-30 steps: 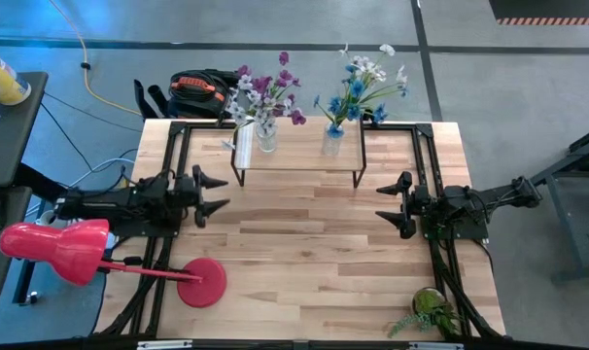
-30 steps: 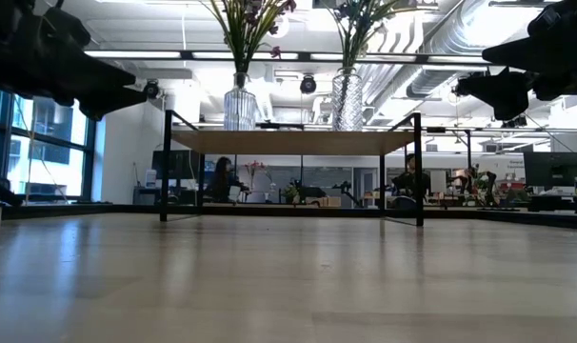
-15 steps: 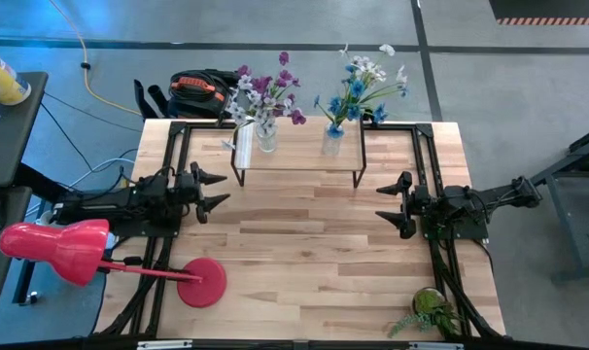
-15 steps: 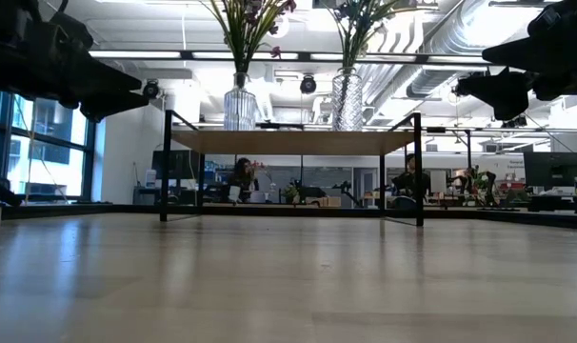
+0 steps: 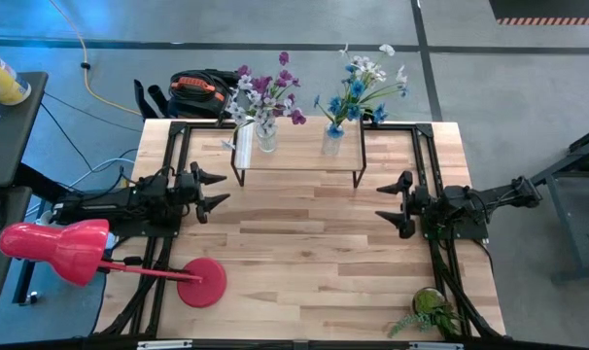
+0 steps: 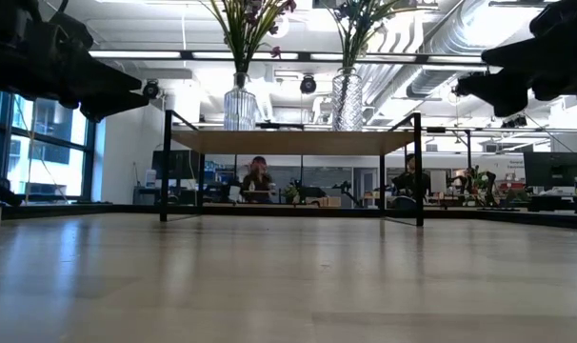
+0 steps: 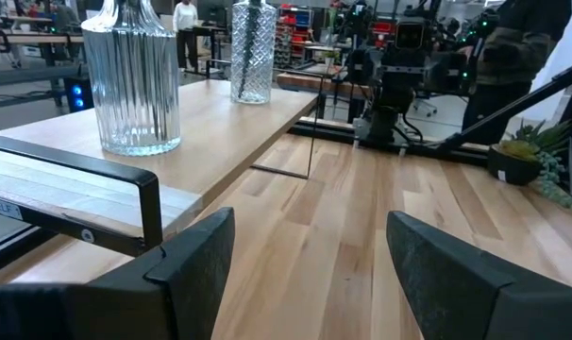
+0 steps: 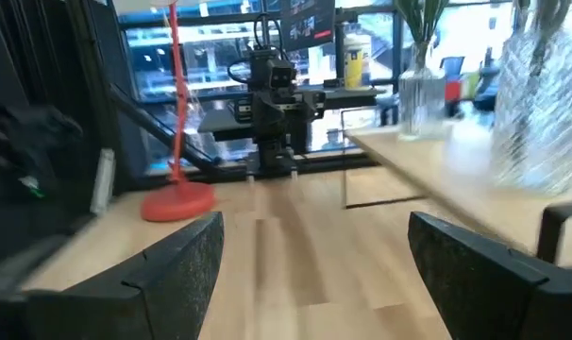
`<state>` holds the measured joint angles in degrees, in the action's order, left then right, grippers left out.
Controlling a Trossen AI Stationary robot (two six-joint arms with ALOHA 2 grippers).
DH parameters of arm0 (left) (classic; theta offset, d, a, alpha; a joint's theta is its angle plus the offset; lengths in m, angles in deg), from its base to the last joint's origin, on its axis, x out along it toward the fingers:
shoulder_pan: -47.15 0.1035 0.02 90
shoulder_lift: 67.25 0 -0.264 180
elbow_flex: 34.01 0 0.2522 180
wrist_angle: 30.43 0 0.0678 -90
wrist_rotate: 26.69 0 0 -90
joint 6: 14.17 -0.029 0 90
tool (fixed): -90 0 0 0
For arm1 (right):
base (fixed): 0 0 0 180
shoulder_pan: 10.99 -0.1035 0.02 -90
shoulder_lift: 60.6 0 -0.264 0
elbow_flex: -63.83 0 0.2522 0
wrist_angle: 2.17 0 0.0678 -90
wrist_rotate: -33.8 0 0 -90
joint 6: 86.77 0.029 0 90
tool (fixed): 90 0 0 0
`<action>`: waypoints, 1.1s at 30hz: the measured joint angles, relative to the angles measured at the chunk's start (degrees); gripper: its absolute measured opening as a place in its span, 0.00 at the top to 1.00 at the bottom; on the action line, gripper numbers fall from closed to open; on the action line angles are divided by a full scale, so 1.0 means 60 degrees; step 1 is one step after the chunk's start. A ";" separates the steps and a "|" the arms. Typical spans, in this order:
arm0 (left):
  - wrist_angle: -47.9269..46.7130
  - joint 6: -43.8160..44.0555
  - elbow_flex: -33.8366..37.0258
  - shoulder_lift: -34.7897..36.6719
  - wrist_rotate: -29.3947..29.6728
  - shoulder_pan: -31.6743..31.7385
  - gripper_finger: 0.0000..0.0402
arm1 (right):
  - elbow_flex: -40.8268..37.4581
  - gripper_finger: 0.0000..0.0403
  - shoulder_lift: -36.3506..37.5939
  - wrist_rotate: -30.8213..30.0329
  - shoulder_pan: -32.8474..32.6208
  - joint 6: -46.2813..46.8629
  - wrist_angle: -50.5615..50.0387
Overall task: Pick and place flowers into a vace then onto a shelf
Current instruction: Return to Home Position
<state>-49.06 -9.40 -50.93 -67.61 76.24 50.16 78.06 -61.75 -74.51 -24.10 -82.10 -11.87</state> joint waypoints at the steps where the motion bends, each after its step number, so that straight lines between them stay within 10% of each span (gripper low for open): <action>1: 0.0000 0.0000 0.0000 0.0000 0.0000 0.0000 0.23 | 0.0000 0.19 -0.0001 -0.0083 0.0000 -0.0340 0.0035; 8: 0.0000 0.0000 0.0000 0.0000 0.0008 0.0000 0.23 | 0.0000 0.19 -0.0004 -0.0541 -0.0002 -0.2340 0.0243; 26: 0.0000 0.0004 0.0000 0.0001 0.0011 0.0000 0.23 | 0.0000 0.19 0.0164 -0.0560 -0.0221 -0.1834 0.0113; 33: 0.0004 0.0004 0.0000 0.0000 0.0011 0.0000 0.23 | 0.0000 0.19 0.0160 0.2251 0.0574 -0.1835 -0.0309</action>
<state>-49.04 -9.38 -50.93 -67.61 76.30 50.16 78.06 -60.79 -61.01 -20.66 -93.11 -13.72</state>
